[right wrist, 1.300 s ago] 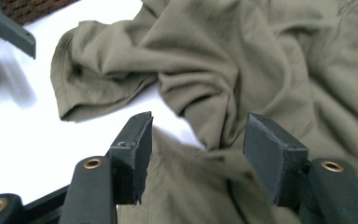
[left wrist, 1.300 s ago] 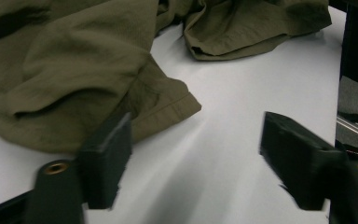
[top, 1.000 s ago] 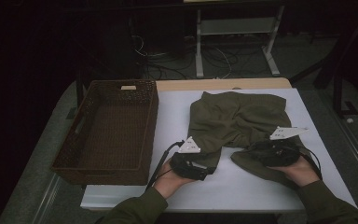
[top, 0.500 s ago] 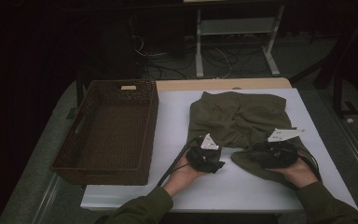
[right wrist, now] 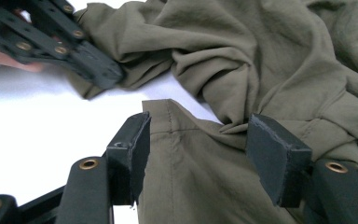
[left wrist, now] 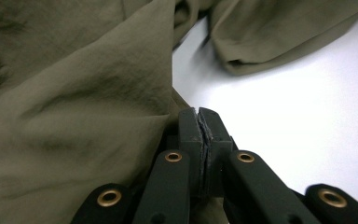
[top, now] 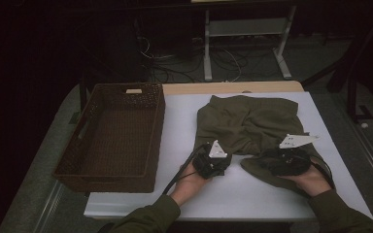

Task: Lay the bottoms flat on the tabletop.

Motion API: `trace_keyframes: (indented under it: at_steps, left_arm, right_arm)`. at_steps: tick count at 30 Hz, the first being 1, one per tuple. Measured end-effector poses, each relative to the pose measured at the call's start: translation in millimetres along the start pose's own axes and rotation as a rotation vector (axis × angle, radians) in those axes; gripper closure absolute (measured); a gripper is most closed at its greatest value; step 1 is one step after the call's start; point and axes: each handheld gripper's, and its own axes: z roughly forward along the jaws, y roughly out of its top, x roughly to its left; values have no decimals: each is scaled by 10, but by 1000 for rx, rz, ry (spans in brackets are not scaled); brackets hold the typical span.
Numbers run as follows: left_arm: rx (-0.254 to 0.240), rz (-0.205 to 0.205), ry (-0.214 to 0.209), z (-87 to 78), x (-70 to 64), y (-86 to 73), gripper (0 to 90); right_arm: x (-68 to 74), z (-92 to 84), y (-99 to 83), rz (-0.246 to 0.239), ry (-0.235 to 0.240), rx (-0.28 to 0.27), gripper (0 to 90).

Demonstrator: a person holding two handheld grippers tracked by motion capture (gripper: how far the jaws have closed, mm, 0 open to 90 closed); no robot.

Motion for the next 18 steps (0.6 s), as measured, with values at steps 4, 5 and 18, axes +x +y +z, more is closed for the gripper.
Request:
trace_keyframes:
  at_steps: [4, 5, 18]
  left_arm:
    - [-33, -16, -79, -251, -42, -54, 880]
    - [-36, -19, -99, -310, -47, -77, 879]
    - [79, -39, -170, -688, -114, -495, 785]
  right_arm:
    - [8, -4, 3, -5, 2, -7, 399]
    - [13, -5, 5, -6, 3, -8, 399]
    - [23, -6, 14, -17, 7, -15, 403]
